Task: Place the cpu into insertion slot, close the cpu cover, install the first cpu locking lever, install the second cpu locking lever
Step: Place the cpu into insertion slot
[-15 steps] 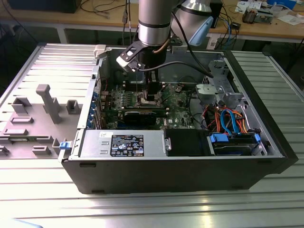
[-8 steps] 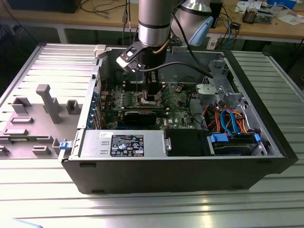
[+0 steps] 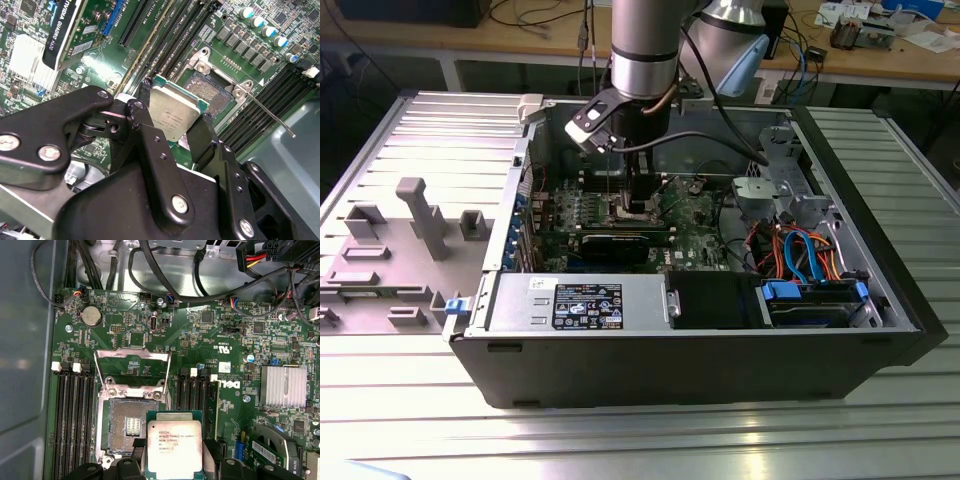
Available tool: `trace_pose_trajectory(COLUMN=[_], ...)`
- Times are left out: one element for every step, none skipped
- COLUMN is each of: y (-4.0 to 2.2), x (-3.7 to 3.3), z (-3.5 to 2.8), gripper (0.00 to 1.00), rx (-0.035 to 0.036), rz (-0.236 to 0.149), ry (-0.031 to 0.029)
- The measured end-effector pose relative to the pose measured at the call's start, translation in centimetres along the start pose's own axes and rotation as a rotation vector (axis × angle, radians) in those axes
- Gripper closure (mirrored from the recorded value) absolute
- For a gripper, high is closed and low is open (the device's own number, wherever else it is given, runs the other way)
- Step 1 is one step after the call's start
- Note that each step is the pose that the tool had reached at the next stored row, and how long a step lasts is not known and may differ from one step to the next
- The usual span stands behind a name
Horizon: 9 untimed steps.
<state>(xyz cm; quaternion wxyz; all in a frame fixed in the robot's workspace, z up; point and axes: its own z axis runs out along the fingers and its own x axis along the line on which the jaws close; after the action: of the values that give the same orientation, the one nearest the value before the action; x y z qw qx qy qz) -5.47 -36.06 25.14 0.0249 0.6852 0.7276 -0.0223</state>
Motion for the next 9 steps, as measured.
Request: trace_pose_trajectory(y=[0.00,0.00,0.00,0.00,0.00,0.00,0.00,0.00,0.00], x=[0.00,0.00,0.01,0.01,0.01,0.01,0.02,0.02,0.02], z=[0.02,0.04,0.12,0.20,0.21,0.22,0.25,0.28,0.31], gripper=[0.46,0.46,0.46,0.46,0.46,0.46,0.46,0.46,0.46], rx=[0.0000,-0.0001,0.0000,0.0000,0.0000,-0.0001,-0.0001,0.0000,0.0000], rz=[0.000,0.000,0.000,0.000,0.000,0.000,0.000,0.000,0.000], ry=[0.0000,0.0000,0.0000,0.0000,0.0000,0.0000,0.0001,0.0000,0.0000])
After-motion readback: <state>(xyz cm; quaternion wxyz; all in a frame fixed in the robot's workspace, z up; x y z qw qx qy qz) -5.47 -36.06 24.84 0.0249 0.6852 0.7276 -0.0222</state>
